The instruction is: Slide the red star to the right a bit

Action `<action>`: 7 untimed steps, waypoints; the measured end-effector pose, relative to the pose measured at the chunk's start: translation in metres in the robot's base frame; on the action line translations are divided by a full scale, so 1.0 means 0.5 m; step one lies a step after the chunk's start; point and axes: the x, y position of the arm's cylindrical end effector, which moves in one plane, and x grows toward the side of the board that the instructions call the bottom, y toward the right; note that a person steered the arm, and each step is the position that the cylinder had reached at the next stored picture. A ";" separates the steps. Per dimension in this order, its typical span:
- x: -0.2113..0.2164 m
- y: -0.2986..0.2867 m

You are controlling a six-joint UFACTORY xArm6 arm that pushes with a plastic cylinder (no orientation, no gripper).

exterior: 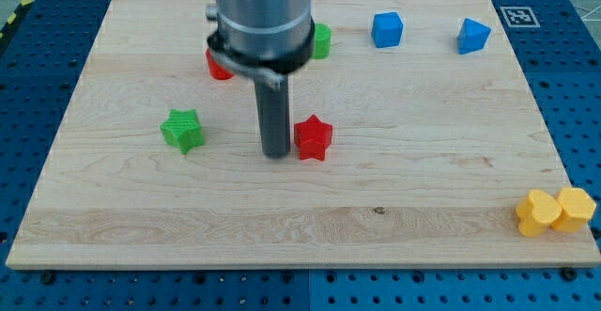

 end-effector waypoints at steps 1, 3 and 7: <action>0.086 0.116; 0.023 0.011; -0.080 0.044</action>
